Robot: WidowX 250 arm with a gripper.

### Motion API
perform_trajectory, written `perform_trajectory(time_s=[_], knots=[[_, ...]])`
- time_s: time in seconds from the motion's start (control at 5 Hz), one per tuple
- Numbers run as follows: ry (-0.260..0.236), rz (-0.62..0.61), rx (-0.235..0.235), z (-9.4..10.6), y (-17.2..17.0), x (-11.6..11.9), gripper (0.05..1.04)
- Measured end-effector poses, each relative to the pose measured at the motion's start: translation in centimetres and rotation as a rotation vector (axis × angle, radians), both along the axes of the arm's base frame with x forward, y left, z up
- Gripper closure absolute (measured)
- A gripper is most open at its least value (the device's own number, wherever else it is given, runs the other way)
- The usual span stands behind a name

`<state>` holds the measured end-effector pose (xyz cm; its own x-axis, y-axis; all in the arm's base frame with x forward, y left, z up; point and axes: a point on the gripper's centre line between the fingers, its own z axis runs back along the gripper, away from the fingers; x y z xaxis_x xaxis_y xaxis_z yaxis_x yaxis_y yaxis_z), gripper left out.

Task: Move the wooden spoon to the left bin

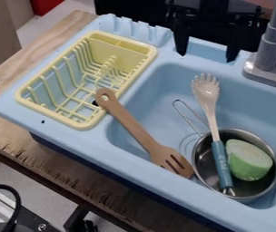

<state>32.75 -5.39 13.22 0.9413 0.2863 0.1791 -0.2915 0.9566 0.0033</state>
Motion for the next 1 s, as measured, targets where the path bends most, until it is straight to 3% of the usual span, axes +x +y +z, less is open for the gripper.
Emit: perform_trajectory(time_s=[0.4, 0.6, 1.0], knots=[[0.045, 0.069, -0.005, -2.0, 0.6, -0.9, 0.082], [0.042, 0.194, -0.025, -1.2, 2.0, -1.7, 0.082], [-0.010, 0.690, -0.023, -0.5, 3.5, -5.3, 0.082]])
